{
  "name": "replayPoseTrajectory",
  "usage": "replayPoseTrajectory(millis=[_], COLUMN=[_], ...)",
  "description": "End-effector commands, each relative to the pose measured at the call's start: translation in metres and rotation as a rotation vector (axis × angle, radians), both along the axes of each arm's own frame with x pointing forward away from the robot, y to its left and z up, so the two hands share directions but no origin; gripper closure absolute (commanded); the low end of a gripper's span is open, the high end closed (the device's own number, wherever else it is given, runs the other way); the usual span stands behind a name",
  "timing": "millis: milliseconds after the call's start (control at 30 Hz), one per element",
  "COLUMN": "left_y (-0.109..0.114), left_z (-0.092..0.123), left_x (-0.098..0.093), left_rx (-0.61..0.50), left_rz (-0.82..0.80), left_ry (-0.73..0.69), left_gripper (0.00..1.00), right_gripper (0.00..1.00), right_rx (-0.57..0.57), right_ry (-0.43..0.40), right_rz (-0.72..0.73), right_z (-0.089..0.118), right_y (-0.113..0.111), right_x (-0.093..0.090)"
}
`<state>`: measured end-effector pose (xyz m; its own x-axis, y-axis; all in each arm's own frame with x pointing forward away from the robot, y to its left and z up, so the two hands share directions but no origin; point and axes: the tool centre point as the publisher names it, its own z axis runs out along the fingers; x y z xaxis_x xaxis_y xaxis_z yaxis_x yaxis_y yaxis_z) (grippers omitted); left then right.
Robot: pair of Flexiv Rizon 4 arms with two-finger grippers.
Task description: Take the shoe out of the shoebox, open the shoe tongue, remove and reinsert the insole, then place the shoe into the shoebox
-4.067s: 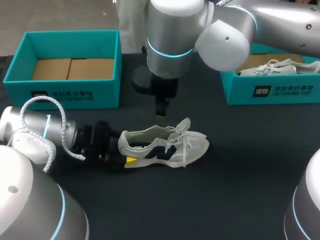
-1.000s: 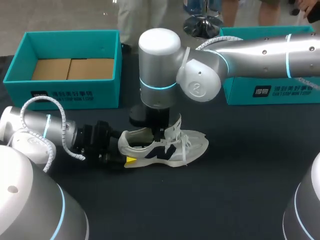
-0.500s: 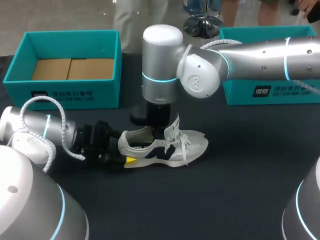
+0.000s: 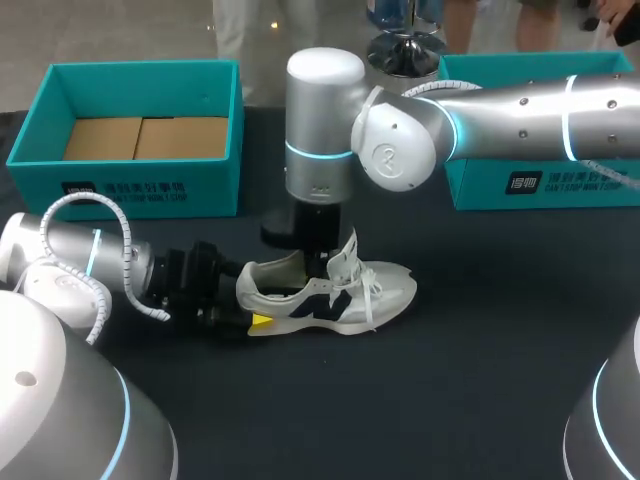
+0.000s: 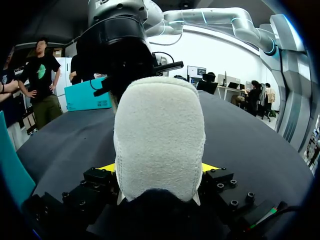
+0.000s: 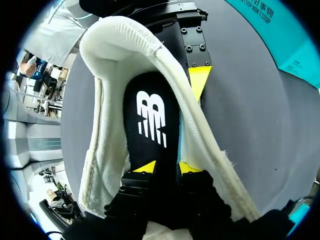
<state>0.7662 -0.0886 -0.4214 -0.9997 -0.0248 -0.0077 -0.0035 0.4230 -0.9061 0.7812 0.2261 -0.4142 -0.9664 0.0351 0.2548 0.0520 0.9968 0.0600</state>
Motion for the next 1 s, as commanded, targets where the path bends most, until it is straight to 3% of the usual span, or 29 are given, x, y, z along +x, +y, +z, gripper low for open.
replayPoseTrajectory(millis=[33, 167, 733, 1000], left_y=[-0.001, -0.001, -0.001, -0.001], left_z=[-0.001, -0.001, -0.001, -0.001], left_x=[0.001, 0.001, 0.001, 0.001], left_rx=[0.003, 0.003, 0.003, 0.003], left_rz=[0.000, 0.000, 0.000, 0.000], left_ry=[-0.002, -0.002, -0.002, -0.002], left_gripper=[1.00, 1.00, 1.00, 1.00], right_gripper=[0.83, 1.00, 1.00, 1.00], right_rx=[-0.005, -0.005, 0.093, 0.154], right_ry=[0.004, 0.001, -0.079, -0.137], right_rz=[-0.002, -0.014, -0.086, -0.101], right_z=[-0.020, -0.017, 0.031, 0.038], right_y=[0.003, 0.002, -0.020, -0.028], right_x=[-0.005, -0.008, -0.017, -0.014])
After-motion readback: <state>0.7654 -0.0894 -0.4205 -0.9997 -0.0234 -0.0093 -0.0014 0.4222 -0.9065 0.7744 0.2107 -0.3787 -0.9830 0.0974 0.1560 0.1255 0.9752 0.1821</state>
